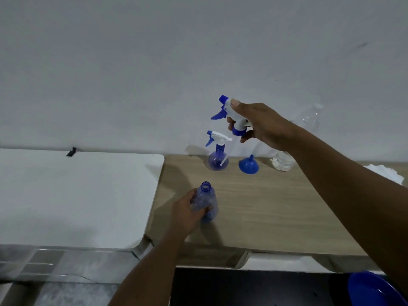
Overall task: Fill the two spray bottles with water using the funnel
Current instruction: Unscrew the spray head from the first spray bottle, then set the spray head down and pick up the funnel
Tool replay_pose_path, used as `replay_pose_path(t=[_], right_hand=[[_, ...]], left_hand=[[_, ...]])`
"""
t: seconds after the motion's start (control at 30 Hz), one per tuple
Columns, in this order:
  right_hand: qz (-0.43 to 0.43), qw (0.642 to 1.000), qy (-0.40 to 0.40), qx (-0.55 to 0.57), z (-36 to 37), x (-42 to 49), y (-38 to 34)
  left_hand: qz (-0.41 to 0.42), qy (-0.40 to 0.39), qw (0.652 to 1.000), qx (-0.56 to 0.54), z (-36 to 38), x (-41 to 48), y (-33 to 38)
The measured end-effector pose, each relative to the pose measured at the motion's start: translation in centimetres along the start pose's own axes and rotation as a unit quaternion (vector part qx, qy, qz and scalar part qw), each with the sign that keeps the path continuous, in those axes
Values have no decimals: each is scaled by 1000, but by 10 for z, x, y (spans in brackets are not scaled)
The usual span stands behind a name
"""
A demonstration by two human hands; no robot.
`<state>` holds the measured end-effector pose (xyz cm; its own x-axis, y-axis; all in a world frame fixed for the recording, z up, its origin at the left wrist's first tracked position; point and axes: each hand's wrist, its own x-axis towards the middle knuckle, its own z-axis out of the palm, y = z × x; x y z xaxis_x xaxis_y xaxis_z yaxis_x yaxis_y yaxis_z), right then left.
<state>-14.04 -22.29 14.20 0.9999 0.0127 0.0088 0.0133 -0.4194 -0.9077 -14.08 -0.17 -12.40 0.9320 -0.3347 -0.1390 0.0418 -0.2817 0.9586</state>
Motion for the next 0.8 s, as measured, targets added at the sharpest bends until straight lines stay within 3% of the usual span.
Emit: replay_pose_path(t=[0.17,0.33,0.53,0.8], right_hand=[[-35,995,-7,-91,1,-5,13],[-5,966,-30,-258,39,-9,99],[33,959,-59,-276,76,-29,197],[49,906,-116,-405,92,-40,253]], left_hand=[[18,31,999,28,2,-1,6],[28,68,990,119,2,-1,1],[57,77,989,110,1,-2,10],[57,84,991,90,3,7,15]])
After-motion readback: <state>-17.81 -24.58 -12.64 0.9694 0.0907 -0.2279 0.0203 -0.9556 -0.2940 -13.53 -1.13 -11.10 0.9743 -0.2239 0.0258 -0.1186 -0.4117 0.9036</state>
